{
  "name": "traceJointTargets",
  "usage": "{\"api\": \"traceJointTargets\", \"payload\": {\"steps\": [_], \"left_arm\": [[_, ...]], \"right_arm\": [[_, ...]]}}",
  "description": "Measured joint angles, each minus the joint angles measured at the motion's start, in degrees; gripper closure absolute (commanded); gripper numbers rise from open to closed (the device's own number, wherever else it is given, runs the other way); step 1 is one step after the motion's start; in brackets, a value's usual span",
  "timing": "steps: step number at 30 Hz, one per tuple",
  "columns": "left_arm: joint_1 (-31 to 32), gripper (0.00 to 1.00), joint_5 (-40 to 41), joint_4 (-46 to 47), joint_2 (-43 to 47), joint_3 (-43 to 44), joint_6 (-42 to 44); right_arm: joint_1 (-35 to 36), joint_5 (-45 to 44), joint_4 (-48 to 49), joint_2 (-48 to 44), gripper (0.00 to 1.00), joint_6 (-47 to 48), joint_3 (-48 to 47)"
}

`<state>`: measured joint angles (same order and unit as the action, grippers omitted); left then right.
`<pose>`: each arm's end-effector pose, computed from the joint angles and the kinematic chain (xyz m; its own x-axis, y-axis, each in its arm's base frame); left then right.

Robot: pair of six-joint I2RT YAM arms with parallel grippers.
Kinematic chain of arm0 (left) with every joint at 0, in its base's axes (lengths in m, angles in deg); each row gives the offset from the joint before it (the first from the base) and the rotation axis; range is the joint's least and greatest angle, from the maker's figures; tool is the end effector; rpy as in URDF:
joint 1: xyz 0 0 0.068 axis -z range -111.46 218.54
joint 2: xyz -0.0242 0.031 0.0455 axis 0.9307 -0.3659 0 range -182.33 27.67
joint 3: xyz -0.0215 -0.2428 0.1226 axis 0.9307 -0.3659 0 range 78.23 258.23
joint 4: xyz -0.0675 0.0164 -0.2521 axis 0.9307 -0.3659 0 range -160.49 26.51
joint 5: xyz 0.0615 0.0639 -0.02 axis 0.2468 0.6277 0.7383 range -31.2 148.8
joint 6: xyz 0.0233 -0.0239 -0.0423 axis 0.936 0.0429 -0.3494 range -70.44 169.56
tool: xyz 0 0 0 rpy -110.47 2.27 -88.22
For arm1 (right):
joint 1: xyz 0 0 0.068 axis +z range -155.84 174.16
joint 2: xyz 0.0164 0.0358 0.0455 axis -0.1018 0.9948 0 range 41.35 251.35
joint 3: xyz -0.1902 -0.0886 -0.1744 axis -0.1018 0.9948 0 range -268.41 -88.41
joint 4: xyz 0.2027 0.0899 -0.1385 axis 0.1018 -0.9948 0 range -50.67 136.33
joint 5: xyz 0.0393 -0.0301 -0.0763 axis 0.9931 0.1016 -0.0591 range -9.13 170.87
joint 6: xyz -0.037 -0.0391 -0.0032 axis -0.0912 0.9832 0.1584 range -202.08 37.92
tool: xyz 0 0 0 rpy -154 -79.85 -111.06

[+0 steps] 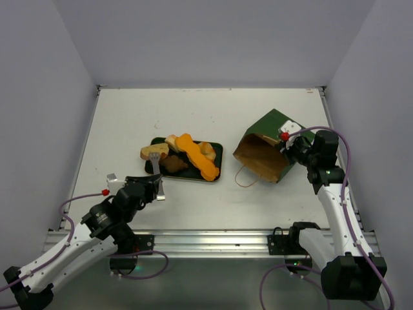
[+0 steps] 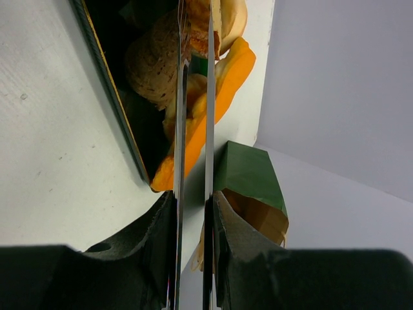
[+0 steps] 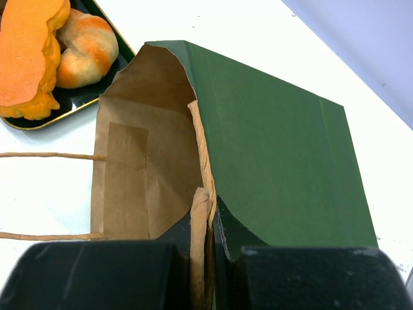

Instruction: Take the fake bread out of the paper bag

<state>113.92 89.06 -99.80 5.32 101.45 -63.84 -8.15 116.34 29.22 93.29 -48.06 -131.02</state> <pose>0.0867 -0.0623 0.2169 -0.1378 -0.9889 0.0555 -0.5036 0.0216 -0.8637 0.2016 0.0125 0.2950 -0.0966 -0.4521 -0.8867 -0.6520 0.7018 -0.2868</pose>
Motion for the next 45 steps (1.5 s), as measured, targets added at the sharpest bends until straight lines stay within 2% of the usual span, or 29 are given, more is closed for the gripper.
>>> {"api": "traceJointTargets", "payload": {"steps": [3, 6, 13, 21, 23, 28, 34, 39, 45], "left_arm": [[0.0, 0.92, 0.0, 0.1, 0.1, 0.0, 0.0], [0.0, 0.96, 0.1, 0.2, 0.3, 0.0, 0.0], [0.0, 1.0, 0.7, -0.3, 0.1, 2.5, 0.0], [0.0, 1.0, 3.4, -3.2, -1.1, 13.0, 0.2], [0.0, 1.0, 4.5, -5.7, -1.8, 16.5, 2.5], [0.0, 1.0, 8.2, -13.5, -8.6, 29.3, 16.1], [0.0, 1.0, 12.5, -25.4, -24.4, 46.4, 39.7], [0.0, 1.0, 13.6, -31.9, -32.8, 50.9, 55.1], [0.0, 1.0, 12.8, -35.4, -37.8, 52.2, 69.0]], "right_arm": [[0.0, 0.0, 0.0, 0.0, 1.0, 0.0, 0.0], [0.0, 0.0, 0.0, -0.3, 1.0, 0.0, 0.0], [0.0, 0.0, 0.0, -0.6, 1.0, 0.0, 0.0], [0.0, 0.0, 0.0, -0.7, 1.0, 0.0, 0.0], [0.0, 0.0, 0.0, -0.7, 1.0, 0.0, 0.0], [0.0, 0.0, 0.0, -1.0, 1.0, 0.0, 0.0], [0.0, 0.0, 0.0, -1.5, 1.0, 0.0, 0.0], [0.0, 0.0, 0.0, -1.5, 1.0, 0.0, 0.0], [0.0, 0.0, 0.0, -1.5, 1.0, 0.0, 0.0]]}}
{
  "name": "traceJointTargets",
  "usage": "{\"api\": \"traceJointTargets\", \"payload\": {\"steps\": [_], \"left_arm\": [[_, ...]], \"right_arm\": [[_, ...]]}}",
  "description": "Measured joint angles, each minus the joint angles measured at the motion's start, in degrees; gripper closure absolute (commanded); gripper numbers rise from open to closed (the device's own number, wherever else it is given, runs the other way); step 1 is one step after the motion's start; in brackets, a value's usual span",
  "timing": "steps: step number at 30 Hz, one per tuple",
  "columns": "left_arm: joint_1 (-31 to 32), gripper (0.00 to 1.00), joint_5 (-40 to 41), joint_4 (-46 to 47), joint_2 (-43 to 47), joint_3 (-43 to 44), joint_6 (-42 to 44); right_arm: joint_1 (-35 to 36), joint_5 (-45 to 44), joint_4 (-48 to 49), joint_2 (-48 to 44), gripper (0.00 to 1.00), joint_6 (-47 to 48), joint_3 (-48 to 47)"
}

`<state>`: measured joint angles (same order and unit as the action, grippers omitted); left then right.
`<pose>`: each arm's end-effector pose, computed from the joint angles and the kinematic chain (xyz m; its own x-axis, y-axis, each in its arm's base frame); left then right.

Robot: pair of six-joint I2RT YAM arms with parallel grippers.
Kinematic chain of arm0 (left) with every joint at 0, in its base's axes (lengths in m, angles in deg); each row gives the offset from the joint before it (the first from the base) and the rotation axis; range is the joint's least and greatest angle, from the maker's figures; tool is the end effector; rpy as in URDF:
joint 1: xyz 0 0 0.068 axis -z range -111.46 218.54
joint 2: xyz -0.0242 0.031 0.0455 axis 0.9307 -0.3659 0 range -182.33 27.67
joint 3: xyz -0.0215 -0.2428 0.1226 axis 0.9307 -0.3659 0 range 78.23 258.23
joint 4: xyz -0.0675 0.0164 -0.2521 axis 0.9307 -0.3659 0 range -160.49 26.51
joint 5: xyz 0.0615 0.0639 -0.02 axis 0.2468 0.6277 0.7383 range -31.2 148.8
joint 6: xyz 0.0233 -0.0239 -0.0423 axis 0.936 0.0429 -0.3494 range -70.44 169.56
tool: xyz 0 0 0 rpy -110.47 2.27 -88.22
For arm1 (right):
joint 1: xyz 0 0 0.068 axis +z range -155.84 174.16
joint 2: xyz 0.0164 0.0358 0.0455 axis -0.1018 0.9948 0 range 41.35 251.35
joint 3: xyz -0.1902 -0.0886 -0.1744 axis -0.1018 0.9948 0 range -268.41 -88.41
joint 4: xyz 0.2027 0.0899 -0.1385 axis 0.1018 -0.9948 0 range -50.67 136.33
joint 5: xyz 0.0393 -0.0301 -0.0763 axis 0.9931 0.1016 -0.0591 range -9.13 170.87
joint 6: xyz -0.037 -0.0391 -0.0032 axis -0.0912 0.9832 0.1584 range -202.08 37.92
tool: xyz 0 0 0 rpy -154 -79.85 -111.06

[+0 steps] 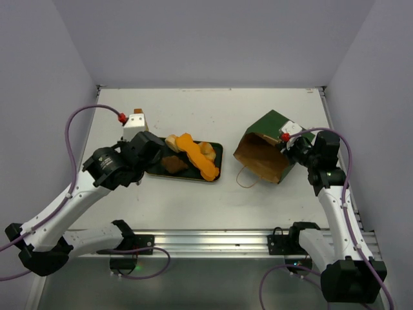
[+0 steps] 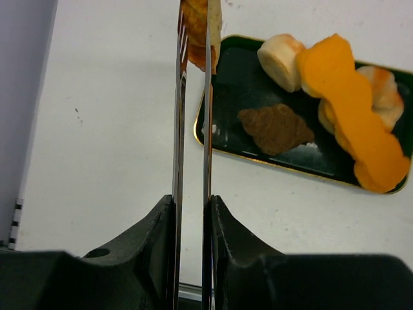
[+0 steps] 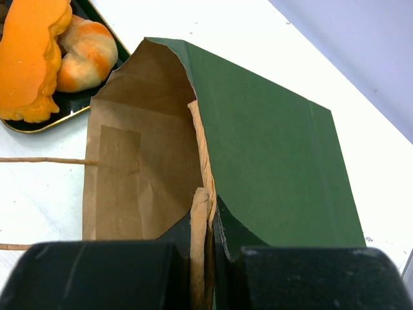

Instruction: Take the fake bread out of the paper bag

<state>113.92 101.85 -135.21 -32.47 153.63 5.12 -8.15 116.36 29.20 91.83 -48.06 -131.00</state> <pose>0.1328 -0.1000 0.3815 -0.5967 -0.1239 -0.7928 -0.2278 0.9735 0.0193 0.1969 0.0127 0.2994 -0.0744 -0.4529 -0.8885 -0.6449 0.7014 -0.3035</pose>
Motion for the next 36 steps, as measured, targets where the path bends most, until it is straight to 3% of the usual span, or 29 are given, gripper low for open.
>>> {"api": "traceJointTargets", "payload": {"steps": [7, 13, 36], "left_arm": [[0.0, 1.0, -3.4, 0.3, -5.3, 0.1, 12.5], [0.0, 1.0, -4.5, 0.7, -9.2, 0.2, 18.2], [0.0, 0.96, -4.1, -0.6, -20.2, 2.0, 16.7]], "right_arm": [[0.0, 0.0, 0.0, 0.0, 1.0, 0.0, 0.0], [0.0, 0.0, 0.0, 0.0, 1.0, 0.0, 0.0], [0.0, 0.0, 0.0, 0.0, 1.0, 0.0, 0.0]]}}
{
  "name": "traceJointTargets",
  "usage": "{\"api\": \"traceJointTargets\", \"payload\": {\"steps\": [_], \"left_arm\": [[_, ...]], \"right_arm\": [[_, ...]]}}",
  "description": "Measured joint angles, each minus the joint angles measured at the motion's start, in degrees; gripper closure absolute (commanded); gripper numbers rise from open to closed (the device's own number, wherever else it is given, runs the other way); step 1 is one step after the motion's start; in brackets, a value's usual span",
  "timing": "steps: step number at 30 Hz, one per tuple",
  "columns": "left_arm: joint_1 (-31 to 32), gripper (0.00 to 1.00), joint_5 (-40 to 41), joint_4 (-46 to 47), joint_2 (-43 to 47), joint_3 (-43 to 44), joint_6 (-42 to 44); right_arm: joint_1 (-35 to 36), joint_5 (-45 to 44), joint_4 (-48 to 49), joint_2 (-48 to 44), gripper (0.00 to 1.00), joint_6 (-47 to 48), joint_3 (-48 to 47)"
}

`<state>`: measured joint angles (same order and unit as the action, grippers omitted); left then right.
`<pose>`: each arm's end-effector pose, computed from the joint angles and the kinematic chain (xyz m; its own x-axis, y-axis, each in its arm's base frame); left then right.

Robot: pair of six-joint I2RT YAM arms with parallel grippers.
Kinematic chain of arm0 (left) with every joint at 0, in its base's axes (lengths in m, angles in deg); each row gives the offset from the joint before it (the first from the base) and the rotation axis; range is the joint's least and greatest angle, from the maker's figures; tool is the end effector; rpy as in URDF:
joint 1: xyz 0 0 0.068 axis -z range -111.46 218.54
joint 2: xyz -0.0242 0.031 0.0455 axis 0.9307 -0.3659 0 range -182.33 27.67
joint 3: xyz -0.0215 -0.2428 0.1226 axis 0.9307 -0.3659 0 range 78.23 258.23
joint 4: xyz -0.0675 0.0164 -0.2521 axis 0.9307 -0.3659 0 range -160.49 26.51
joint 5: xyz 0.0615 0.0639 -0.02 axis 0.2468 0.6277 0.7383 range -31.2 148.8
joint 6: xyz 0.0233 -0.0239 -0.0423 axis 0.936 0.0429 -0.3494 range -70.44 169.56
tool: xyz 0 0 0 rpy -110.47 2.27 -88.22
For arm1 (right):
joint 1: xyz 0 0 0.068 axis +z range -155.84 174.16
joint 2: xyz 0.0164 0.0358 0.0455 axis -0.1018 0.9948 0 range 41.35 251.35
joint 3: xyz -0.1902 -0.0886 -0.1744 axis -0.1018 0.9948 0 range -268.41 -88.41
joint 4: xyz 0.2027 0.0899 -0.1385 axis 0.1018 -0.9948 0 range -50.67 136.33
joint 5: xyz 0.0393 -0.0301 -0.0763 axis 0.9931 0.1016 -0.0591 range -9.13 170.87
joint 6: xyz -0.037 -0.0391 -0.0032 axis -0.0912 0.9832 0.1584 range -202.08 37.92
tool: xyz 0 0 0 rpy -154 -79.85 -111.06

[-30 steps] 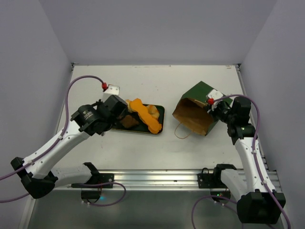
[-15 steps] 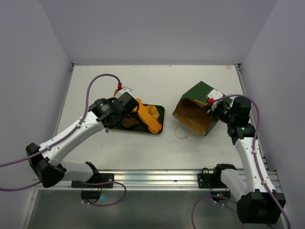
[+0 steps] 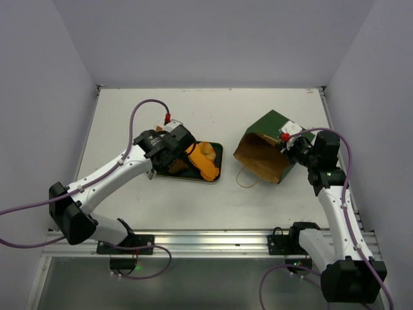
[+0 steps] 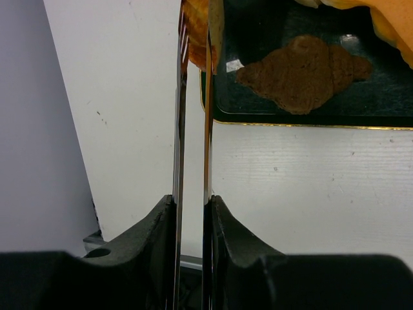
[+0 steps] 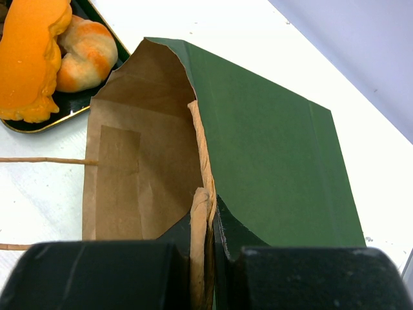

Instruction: Take the fake bread out of the paper bag

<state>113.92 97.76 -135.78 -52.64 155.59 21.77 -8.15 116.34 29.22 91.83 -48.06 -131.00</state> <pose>0.1910 -0.1618 0.3227 -0.8065 0.3010 -0.5089 0.0733 0.9050 0.4191 0.1969 0.0127 0.2994 -0.0743 -0.4530 -0.8884 -0.6446 0.7015 -0.3038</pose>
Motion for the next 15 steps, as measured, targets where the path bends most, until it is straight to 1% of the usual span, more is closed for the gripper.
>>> {"api": "traceJointTargets", "payload": {"steps": [10, 15], "left_arm": [[0.1, 0.94, -1.4, -1.8, -1.2, 0.0, -3.3], [0.5, 0.9, -2.6, -2.2, -1.2, 0.0, -4.4]], "right_arm": [[0.0, 0.0, 0.0, 0.0, 1.0, 0.0, 0.0], [0.0, 0.0, 0.0, 0.0, 1.0, 0.0, 0.0]]}}
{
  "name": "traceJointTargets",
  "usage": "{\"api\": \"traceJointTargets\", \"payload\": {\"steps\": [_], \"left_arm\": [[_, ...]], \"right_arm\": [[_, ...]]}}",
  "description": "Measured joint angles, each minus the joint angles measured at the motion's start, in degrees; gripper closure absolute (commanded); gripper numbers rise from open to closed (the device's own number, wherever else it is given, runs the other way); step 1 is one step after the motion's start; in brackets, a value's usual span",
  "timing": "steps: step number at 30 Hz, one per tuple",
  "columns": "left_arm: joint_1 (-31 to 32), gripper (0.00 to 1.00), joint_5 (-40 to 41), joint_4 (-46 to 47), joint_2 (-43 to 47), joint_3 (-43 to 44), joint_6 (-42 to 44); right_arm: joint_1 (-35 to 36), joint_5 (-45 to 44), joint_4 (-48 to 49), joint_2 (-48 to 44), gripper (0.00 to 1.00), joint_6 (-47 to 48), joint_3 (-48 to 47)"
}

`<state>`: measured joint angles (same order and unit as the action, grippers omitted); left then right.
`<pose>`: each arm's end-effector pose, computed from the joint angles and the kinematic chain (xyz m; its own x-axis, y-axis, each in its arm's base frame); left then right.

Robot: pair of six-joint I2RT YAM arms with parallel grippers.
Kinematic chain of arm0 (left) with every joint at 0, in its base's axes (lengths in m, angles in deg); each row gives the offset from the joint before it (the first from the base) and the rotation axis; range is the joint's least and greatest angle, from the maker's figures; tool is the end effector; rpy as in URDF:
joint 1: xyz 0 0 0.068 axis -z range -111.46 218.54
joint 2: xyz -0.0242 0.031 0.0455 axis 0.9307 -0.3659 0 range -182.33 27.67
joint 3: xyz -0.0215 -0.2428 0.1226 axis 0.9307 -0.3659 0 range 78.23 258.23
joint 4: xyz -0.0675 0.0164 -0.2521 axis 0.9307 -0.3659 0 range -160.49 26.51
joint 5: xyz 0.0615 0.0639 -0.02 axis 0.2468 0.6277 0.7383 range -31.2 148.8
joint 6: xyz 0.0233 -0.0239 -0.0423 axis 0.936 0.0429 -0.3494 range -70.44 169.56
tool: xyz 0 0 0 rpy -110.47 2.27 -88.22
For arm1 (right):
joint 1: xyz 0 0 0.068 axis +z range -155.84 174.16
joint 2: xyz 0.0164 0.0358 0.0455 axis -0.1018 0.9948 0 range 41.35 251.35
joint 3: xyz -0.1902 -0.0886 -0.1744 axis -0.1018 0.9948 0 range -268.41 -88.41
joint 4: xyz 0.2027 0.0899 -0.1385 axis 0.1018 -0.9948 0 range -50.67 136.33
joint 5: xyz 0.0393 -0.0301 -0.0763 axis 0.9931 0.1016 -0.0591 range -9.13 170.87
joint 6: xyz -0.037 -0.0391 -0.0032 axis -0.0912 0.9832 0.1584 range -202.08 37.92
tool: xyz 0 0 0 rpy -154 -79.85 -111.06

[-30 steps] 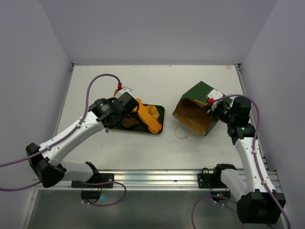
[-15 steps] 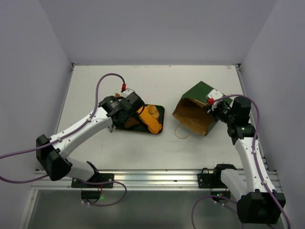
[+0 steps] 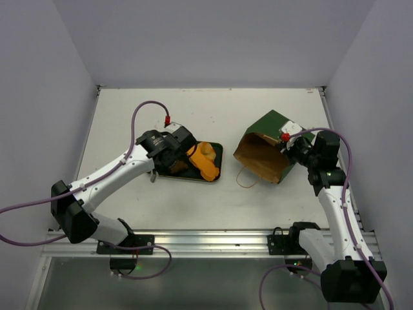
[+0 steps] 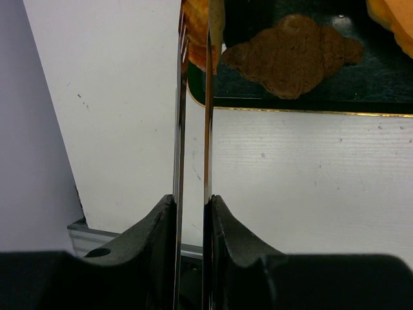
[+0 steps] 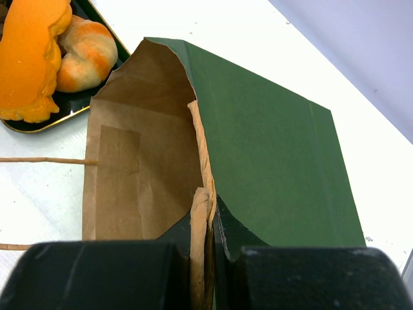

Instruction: Take the fake bread out of the paper bag

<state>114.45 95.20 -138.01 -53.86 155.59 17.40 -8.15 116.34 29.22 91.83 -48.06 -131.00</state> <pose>0.1891 -0.1649 0.3160 -0.8422 0.2535 -0.4758 0.0576 0.9198 0.3882 0.1969 0.0127 0.2994 -0.0743 -0.4530 -0.8884 -0.6446 0.7015 -0.3038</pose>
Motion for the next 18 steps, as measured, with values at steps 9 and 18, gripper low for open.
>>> {"api": "traceJointTargets", "payload": {"steps": [9, 18], "left_arm": [[0.3, 0.74, -1.1, 0.0, -0.1, 0.0, -0.3], [0.4, 0.67, -1.2, 0.0, -0.3, 0.0, -0.3]], "right_arm": [[0.0, 0.0, 0.0, 0.0, 1.0, 0.0, 0.0], [0.0, 0.0, 0.0, 0.0, 1.0, 0.0, 0.0]]}}
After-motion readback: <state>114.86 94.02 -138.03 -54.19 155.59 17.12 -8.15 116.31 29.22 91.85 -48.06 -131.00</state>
